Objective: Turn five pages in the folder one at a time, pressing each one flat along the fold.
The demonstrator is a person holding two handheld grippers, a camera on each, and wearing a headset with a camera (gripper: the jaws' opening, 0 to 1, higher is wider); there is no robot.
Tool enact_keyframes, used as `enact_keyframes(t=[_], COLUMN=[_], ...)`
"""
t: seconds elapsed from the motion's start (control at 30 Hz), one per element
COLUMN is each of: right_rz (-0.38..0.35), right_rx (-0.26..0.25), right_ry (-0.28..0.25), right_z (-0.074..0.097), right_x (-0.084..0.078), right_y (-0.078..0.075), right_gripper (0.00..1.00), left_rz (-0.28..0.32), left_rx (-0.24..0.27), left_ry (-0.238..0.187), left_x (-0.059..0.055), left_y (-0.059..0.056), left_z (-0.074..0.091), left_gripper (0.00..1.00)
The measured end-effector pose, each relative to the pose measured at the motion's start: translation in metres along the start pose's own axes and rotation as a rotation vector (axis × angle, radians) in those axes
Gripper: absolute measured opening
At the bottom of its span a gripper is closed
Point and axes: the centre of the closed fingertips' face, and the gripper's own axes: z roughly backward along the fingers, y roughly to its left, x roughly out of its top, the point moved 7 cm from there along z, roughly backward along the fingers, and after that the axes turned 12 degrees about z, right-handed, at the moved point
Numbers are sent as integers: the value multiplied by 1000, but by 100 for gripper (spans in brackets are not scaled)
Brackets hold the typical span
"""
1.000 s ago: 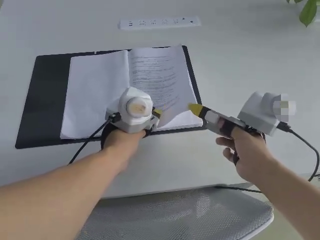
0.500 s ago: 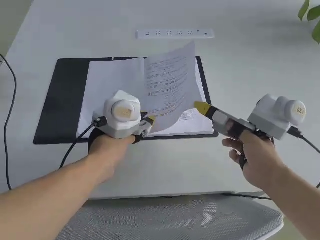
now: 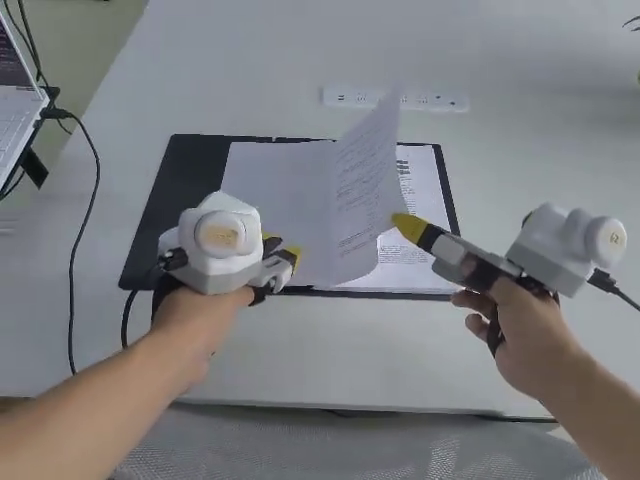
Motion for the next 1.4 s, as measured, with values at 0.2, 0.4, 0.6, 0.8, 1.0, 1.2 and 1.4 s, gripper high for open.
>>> enact_keyframes(t=[0.2, 0.4, 0.6, 0.8, 1.0, 1.2, 1.4], right_rz=[14, 28, 32, 32, 44, 53, 57], right_rx=[33, 72, 96, 117, 142, 147, 137], right_ry=[9, 31, 62, 89, 140, 207, 267], right_z=[-19, -41, -60, -79, -105, -131, -150], right_x=[0, -5, -14, -22, -35, -54, -72], right_y=[16, 32, 45, 54, 64, 69, 68], right_gripper=[0, 0, 0, 0, 0, 0, 0], left_rz=[0, -2, 26, 42, 62, 80, 97], left_rx=[17, 25, 24, 31, 51, 70, 77], left_ry=[-8, -12, -3, -13, -29, -38, -48], left_x=[1, -3, -8, -9, -6, -5, -5], left_y=[10, 23, 34, 46, 58, 68, 75], left_z=[22, 34, 48, 61, 73, 87, 100], left_gripper=[17, 17, 16, 16, 17, 17, 17])
